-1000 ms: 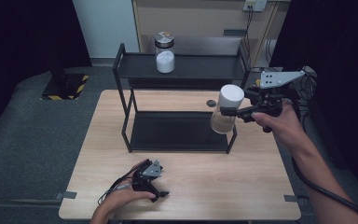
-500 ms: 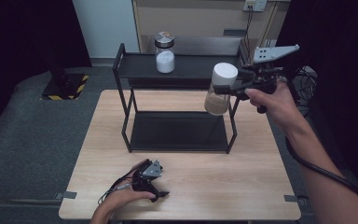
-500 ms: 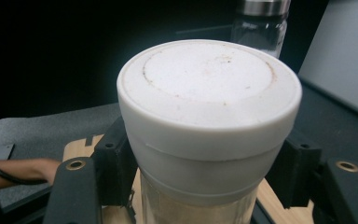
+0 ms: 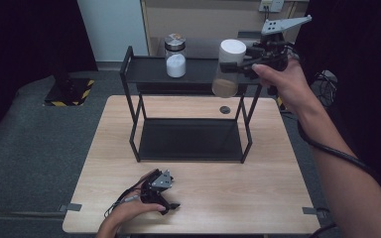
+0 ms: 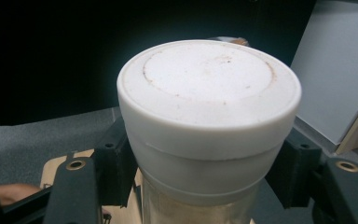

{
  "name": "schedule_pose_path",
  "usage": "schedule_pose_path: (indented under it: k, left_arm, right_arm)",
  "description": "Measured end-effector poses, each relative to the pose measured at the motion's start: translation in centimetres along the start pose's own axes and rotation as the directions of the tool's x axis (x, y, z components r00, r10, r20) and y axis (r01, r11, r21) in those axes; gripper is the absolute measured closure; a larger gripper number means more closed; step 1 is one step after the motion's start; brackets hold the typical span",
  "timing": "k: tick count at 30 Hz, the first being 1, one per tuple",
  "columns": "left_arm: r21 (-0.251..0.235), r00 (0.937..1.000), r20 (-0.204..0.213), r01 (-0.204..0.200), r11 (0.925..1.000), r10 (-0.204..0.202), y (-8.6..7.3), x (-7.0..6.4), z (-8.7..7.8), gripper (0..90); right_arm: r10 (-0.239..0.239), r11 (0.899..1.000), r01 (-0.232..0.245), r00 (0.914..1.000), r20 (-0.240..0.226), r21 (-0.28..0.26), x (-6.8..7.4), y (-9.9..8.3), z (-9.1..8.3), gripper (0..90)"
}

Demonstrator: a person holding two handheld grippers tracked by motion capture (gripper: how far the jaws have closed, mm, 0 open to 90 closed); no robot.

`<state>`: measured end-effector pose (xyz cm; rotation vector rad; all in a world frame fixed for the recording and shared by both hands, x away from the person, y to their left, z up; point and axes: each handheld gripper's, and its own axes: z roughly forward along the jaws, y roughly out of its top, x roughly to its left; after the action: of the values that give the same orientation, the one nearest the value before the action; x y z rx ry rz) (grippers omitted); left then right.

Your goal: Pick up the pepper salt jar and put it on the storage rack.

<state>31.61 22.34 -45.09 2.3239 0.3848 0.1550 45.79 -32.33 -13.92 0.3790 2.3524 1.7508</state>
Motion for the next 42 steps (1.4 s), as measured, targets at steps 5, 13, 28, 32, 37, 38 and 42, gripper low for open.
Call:
schedule_pose_path:
  k: [5,13,28,32,37,38,42]
  left_arm:
    - [0.001,1.0,-0.003,0.003,1.0,-0.003,0.0,-0.1,0.0,0.0]
    - [0.0,0.9999,-0.011,0.009,1.0,-0.009,-0.1,-0.3,-0.1,0.0]
    - [0.0,0.9998,-0.014,0.013,0.9999,-0.013,-0.2,-0.4,-0.2,0.0]
    - [0.001,0.9998,-0.014,0.013,0.9999,-0.013,-0.2,-0.4,-0.2,0.0]
    - [0.0,0.9998,-0.014,0.014,0.9999,-0.014,-0.2,-0.4,-0.2,0.0]
    - [0.0,0.9998,-0.014,0.014,0.9999,-0.014,-0.2,-0.4,-0.2,0.0]
    - [0.0,0.9998,-0.014,0.014,0.9999,-0.014,-0.2,-0.4,-0.2,0.0]
  right_arm:
    - [0.007,1.0,-0.007,0.9998,0.016,-0.001,-1.1,0.9,0.8,36.1]
    - [0.021,1.0,-0.021,0.999,0.04,0.009,-2.7,1.7,2.4,36.1]
    - [0.04,0.999,-0.043,0.9961,0.079,0.034,-3.9,1.8,4.1,36.0]
    - [0.035,0.998,-0.039,0.9959,0.084,0.044,-4.0,1.8,4.4,36.1]
    - [0.034,0.997,-0.04,0.9952,0.092,0.06,-4.0,1.9,4.9,36.1]
    - [0.034,0.997,-0.04,0.9951,0.092,0.063,-4.0,1.9,5.0,36.0]
    - [0.031,0.998,-0.037,0.9949,0.096,0.06,-3.9,1.9,5.2,36.1]
